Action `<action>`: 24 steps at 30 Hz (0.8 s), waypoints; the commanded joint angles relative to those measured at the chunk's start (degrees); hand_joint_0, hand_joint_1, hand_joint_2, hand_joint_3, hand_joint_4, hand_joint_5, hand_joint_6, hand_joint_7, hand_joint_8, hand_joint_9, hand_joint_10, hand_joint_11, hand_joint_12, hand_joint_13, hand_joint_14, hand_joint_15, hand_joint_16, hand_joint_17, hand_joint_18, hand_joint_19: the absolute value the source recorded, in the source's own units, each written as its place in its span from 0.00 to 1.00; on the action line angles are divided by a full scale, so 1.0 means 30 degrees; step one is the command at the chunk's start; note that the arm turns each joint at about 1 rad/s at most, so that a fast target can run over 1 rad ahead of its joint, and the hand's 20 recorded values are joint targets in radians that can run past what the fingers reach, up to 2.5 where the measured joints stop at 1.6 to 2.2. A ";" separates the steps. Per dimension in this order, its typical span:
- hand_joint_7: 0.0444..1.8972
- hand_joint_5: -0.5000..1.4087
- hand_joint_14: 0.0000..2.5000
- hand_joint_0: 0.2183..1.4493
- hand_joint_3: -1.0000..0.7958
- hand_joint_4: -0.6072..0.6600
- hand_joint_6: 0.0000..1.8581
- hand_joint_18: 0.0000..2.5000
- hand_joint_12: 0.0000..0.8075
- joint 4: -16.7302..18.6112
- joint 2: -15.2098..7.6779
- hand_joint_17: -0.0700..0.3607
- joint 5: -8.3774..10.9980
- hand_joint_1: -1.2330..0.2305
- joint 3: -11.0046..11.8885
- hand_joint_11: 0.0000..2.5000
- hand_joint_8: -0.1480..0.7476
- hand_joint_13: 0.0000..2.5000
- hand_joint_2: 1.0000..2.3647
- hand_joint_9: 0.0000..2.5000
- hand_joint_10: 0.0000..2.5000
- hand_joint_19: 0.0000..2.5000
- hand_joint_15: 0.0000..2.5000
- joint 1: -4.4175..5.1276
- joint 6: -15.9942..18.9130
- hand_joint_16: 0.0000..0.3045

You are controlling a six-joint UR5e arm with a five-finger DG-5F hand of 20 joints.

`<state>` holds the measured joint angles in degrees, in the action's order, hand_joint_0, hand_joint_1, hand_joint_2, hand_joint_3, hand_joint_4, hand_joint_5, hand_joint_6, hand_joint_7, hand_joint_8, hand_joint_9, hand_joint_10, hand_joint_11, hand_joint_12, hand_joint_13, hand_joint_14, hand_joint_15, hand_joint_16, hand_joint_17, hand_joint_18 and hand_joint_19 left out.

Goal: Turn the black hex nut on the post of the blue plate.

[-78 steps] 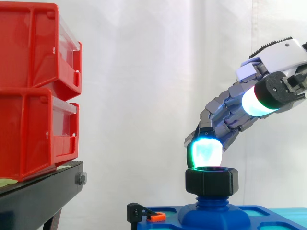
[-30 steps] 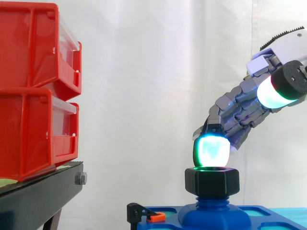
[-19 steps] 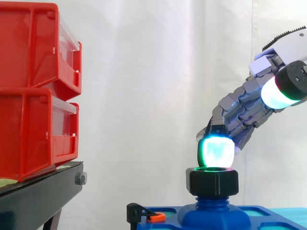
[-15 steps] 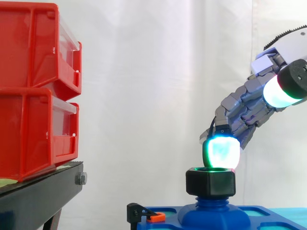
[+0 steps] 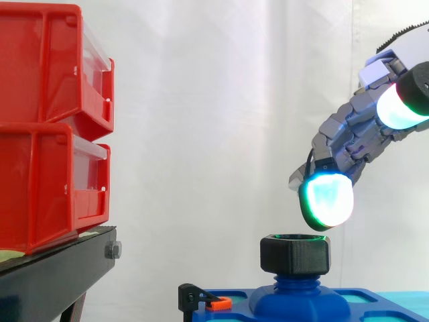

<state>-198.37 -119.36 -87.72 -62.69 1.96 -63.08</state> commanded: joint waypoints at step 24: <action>0.44 0.15 0.00 0.19 0.28 0.70 0.27 0.12 0.47 0.5684 0.0060 0.44 0.0384 0.64 0.0182 0.00 0.50 0.11 0.00 0.11 0.00 0.14 0.03 0.0255 0.1809 0.18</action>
<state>-183.10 -118.80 -86.59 -62.15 2.48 -57.05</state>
